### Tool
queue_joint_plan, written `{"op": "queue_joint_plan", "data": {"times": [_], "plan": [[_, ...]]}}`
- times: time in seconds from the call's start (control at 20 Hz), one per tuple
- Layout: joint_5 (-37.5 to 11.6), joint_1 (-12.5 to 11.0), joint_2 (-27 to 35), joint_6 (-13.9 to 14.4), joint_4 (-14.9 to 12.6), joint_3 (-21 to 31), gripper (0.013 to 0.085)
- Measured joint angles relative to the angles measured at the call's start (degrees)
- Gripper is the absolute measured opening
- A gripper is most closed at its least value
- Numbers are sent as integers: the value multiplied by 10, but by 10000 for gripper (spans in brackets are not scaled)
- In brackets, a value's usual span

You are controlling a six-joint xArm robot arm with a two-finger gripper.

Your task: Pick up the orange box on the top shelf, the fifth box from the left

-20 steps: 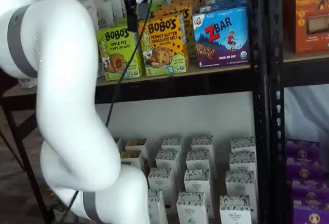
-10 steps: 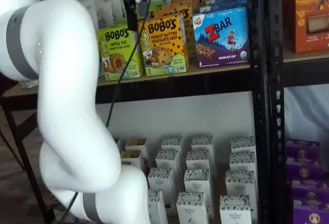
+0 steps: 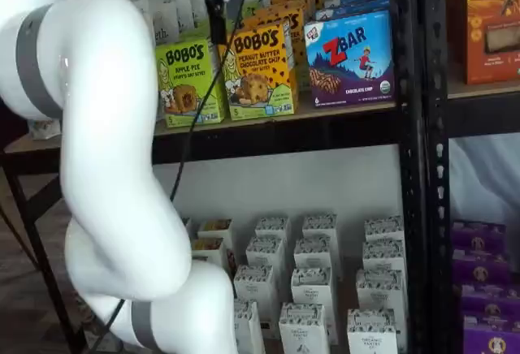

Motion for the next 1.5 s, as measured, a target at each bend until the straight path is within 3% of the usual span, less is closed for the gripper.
{"op": "queue_joint_plan", "data": {"times": [0.3,0.8,1.5], "plan": [[-8,-18,27,-18,6,-22,850],[-48,-23,59,-31,-1,-29,850],[-70,-6,74,-28,-35,-15,850]]}}
